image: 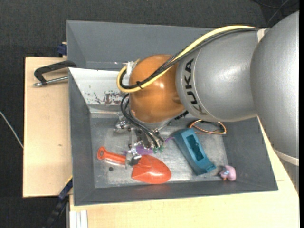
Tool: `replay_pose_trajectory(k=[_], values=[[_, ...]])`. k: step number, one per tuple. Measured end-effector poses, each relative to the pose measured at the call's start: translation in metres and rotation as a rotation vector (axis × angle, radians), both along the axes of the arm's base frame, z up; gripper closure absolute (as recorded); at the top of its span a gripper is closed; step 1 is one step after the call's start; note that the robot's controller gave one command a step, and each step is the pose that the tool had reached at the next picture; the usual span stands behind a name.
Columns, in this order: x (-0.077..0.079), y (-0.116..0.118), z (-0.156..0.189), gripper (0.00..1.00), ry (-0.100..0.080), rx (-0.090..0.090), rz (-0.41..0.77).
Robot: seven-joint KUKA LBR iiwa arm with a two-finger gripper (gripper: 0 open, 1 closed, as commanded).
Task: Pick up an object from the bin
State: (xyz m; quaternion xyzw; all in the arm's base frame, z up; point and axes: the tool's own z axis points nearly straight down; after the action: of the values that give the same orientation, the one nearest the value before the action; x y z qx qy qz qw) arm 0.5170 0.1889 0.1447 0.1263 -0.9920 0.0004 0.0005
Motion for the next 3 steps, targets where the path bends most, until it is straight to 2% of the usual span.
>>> replay_pose_trajectory(k=[1, 2, 3], values=[[-0.002, 0.002, -0.005, 0.00, 0.000, 0.002, 0.085], [-0.004, 0.014, 0.001, 0.00, -0.005, 0.002, 0.261], [-0.013, 0.007, -0.014, 0.00, -0.005, 0.005, 0.275]])
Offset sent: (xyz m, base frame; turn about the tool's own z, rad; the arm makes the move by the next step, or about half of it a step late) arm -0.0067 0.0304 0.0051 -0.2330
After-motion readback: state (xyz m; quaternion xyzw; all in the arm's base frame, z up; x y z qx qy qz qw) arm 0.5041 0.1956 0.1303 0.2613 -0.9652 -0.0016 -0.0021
